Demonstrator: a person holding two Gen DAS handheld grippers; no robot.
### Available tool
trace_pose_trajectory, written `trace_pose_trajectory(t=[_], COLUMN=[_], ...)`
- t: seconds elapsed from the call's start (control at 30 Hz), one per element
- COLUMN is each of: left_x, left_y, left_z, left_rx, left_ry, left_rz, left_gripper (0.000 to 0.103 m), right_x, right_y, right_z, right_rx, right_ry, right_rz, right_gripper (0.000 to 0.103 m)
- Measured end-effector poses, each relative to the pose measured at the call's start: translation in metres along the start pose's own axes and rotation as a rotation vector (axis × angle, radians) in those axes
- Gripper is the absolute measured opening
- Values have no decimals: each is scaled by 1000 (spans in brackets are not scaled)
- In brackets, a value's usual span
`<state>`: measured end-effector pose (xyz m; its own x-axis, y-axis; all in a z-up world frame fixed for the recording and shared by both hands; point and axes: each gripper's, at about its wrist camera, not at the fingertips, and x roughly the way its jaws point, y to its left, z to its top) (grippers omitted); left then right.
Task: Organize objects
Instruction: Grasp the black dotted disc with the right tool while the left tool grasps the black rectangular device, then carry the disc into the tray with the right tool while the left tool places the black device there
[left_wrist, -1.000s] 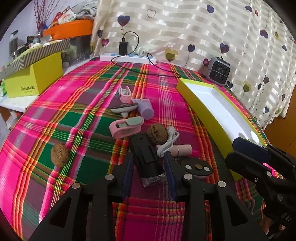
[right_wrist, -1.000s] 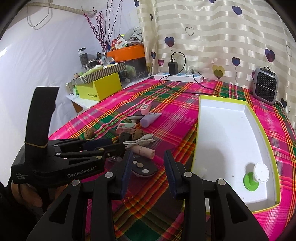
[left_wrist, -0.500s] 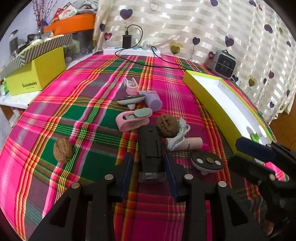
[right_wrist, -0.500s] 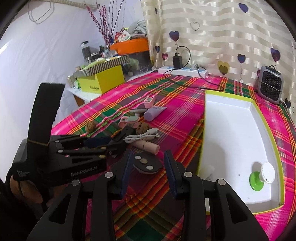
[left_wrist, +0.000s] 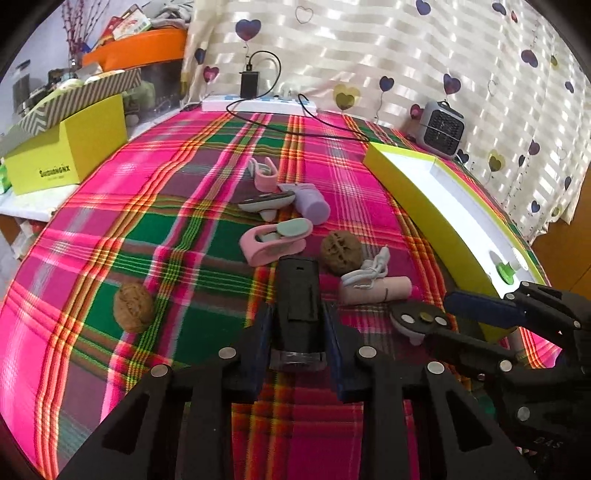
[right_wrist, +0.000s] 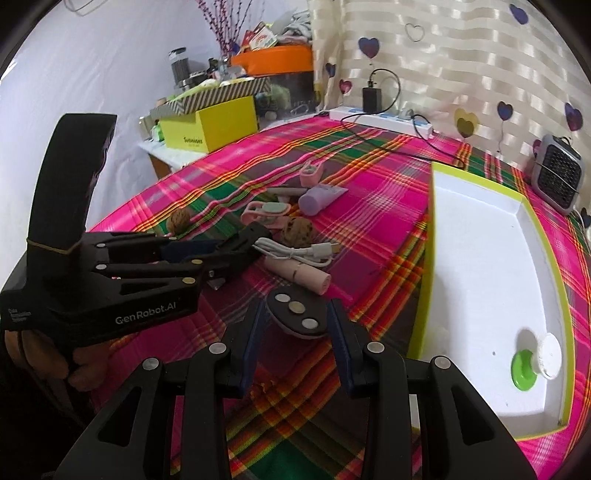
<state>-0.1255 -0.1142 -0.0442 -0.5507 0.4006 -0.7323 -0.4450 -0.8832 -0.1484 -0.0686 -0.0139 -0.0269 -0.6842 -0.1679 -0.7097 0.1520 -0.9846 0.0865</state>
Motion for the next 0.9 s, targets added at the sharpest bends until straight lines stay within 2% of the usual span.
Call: trace_pose_trajectory(t=[0.3,0.53,0.9], left_x=[1,2,1], left_y=[8,10,9], left_z=[1,2,0], left_rx=[-20,-23,-26], left_ry=[3,4,-2], left_rz=[-26,-37,-24], left_gripper=[26,26,26], right_x=[14,20,8], right_y=[10,2,0], right_z=[6,8,8], right_rx=[-56,-33,-6], right_ry=[64,97,39], right_rz=[-31,-57,-39], right_gripper=[36,35,24])
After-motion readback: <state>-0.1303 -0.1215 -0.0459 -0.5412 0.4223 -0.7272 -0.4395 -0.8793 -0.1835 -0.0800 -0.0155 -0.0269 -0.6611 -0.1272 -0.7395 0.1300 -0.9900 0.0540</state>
